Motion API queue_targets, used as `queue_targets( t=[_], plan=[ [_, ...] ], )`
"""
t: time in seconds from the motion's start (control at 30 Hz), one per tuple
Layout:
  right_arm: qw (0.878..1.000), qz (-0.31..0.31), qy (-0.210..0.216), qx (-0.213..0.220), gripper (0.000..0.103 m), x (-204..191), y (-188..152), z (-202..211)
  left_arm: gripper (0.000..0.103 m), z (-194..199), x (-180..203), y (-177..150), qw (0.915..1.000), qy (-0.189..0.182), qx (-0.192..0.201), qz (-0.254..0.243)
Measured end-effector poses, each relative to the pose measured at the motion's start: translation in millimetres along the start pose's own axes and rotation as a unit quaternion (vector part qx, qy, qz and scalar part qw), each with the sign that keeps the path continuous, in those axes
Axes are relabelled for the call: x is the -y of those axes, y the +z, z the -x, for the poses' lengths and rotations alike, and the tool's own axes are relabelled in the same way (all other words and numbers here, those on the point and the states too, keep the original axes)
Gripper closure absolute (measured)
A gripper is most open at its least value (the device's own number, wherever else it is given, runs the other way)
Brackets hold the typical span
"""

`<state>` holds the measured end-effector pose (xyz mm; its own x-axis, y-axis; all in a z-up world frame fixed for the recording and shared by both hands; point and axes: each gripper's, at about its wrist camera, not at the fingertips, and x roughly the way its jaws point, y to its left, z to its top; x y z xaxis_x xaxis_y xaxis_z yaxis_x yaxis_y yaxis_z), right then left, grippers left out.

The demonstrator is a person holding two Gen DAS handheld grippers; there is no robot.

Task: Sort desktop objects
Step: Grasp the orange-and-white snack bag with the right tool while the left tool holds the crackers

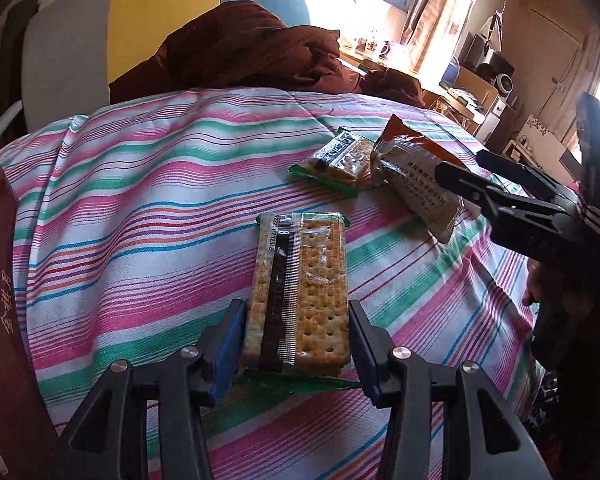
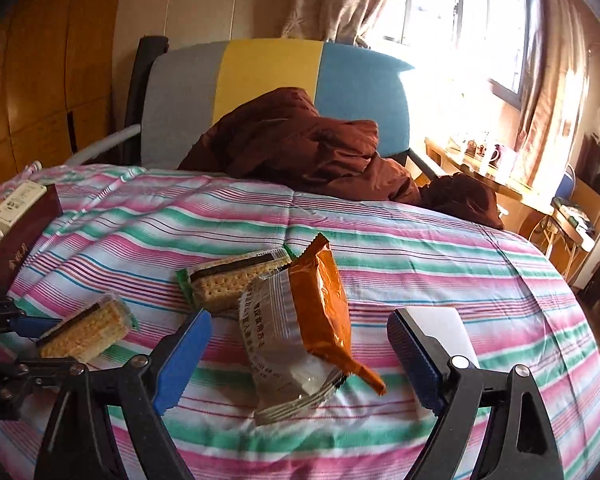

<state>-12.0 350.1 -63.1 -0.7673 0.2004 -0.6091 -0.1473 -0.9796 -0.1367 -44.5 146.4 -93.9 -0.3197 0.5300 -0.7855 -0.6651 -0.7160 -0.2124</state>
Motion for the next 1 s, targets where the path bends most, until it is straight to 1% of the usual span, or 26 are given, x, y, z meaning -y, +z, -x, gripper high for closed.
queue_targets(
  t=[0.1,0.17,0.2,0.27,0.37,0.53,0.77,1.0],
  plan=[
    [0.999,0.036,-0.012,-0.026,0.014,-3.6,4.9,-19.7,0.049,-1.2,-0.7,0.0,1.0,-0.007,0.005,0.005],
    [0.998,0.054,-0.016,-0.042,0.018,-7.2,2.9,-28.0,0.044,-2.0,0.0,-0.5,0.9999,-0.011,0.008,0.005],
    [0.997,0.062,-0.017,-0.049,0.023,-9.0,1.7,-32.0,0.041,-2.4,0.3,-0.8,0.9999,-0.012,0.01,0.006],
    [0.995,0.074,-0.031,-0.056,0.035,-12.2,-2.5,-34.6,0.04,-3.1,1.0,-1.3,0.9998,-0.016,0.013,0.006],
    [0.995,0.075,-0.046,-0.053,0.039,-13.1,-7.5,-33.2,0.039,-4.5,2.9,-1.6,0.9997,-0.015,0.015,0.005],
    [0.997,0.045,-0.037,-0.054,0.04,-7.1,-11.0,-23.6,0.038,-5.2,3.8,-1.5,0.9997,-0.014,0.018,0.005],
    [0.999,-0.016,0.001,-0.048,0.04,-12.7,-27.3,4.4,0.041,-2.2,5.2,-4.9,0.9997,-0.004,0.024,0.004],
    [0.997,-0.074,0.02,-0.031,0.04,-28.2,-51.8,36.0,0.05,10.7,6.4,-20.3,0.9995,0.006,0.031,-0.006]
  ],
)
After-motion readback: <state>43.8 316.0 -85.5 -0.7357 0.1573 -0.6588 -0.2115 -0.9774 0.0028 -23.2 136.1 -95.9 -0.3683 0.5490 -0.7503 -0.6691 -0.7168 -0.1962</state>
